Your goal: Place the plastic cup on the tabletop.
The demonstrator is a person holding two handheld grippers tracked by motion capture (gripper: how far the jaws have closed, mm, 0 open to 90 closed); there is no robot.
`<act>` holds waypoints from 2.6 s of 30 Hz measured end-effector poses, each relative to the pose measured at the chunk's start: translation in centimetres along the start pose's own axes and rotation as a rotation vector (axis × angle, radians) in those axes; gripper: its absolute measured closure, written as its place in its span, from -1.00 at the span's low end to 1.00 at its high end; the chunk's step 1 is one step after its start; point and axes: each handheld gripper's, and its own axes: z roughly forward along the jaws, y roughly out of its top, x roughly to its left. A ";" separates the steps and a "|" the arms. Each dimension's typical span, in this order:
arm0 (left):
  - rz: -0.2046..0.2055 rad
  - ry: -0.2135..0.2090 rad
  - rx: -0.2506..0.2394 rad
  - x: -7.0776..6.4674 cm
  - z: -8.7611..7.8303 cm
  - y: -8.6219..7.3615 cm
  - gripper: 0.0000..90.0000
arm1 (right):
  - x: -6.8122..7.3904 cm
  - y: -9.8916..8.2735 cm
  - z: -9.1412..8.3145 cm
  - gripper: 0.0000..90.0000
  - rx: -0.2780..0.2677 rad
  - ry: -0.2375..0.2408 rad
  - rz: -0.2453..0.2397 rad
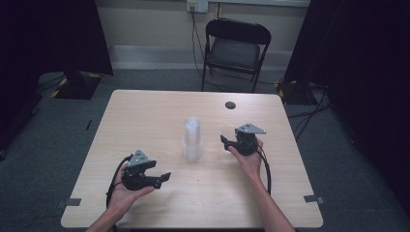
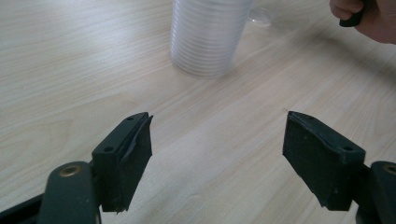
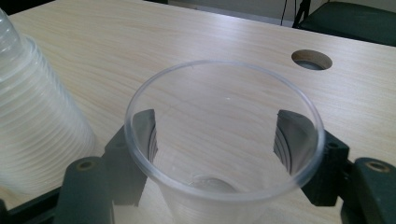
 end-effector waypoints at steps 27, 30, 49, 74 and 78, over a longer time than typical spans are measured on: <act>-0.010 0.006 0.014 0.3 0.1 0.0 -0.48 | -0.7 -1.3 0.9 -0.61 0.086 0.073 0.095; -0.014 0.009 0.012 0.3 0.1 -0.1 -0.49 | -0.7 -1.3 0.7 -0.65 0.085 0.075 0.100; -0.041 0.043 0.025 1.4 0.0 -0.1 -0.49 | -1.5 -1.8 -2.9 -0.67 0.104 0.084 0.116; -0.035 0.074 0.053 1.1 -0.2 -0.1 -0.50 | -1.2 -2.9 -10.4 -0.62 0.106 0.110 0.144; -0.048 0.082 0.053 1.1 -0.2 -0.1 -0.50 | -0.9 -3.5 -11.7 -0.60 0.098 0.096 0.131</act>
